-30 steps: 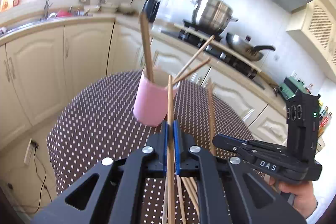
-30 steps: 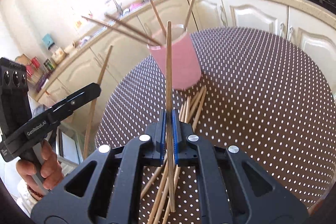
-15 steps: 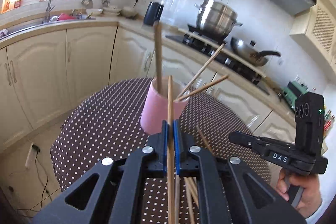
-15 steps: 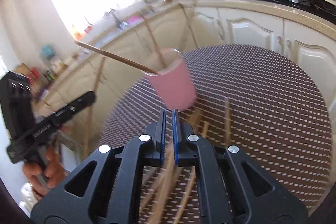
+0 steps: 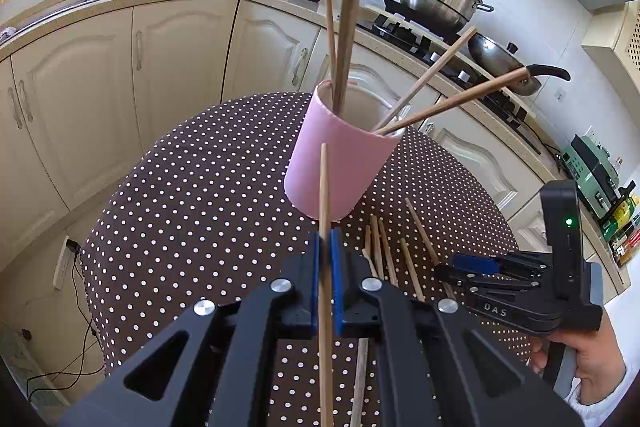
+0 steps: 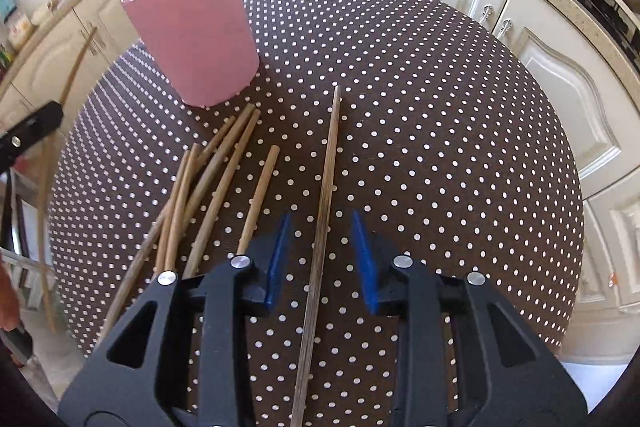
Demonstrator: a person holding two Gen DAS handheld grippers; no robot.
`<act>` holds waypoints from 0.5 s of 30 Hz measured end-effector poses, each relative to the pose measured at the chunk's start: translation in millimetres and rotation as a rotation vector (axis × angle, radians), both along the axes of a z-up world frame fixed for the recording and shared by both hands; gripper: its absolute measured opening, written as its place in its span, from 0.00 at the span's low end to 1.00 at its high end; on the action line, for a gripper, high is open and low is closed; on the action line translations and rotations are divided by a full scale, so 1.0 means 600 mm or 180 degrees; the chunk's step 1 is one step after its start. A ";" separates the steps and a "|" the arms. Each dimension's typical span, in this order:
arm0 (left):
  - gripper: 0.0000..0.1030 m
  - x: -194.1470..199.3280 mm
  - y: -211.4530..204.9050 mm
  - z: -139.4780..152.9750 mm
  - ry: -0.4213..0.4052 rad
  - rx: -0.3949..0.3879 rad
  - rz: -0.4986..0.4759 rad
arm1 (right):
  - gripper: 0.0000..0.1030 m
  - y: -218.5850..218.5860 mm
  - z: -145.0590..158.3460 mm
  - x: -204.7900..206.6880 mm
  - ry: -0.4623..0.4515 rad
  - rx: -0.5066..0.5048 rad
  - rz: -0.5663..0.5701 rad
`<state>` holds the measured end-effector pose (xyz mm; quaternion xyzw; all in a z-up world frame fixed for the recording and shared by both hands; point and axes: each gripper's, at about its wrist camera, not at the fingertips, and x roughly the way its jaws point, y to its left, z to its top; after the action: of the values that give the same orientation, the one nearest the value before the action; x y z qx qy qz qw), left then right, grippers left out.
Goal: Organize utensils
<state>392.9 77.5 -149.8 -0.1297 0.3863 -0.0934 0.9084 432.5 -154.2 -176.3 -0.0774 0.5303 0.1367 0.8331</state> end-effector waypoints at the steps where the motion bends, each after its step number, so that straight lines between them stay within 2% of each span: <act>1: 0.06 0.000 0.002 -0.001 0.0005 0.0009 0.0000 | 0.30 0.004 -0.002 0.001 0.0014 -0.0010 0.0007; 6: 0.06 0.002 0.006 -0.005 0.0034 -0.0016 -0.0007 | 0.19 0.023 -0.019 0.021 0.0040 -0.0095 0.0046; 9: 0.06 0.000 0.013 -0.004 0.0021 -0.0057 -0.0024 | 0.07 0.031 -0.019 0.025 0.0008 -0.0082 0.0038; 12: 0.06 -0.005 0.022 0.001 -0.0027 -0.0162 -0.0034 | 0.06 0.011 -0.024 0.029 0.0015 0.0146 0.0006; 15: 0.06 -0.013 0.031 0.012 -0.0110 -0.0218 -0.0028 | 0.06 -0.016 -0.013 0.021 -0.0154 0.0372 -0.0046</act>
<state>385.3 96.2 -142.8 -0.1574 0.3677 -0.1128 0.9096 444.8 -164.0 -184.0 -0.0281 0.5017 0.1596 0.8497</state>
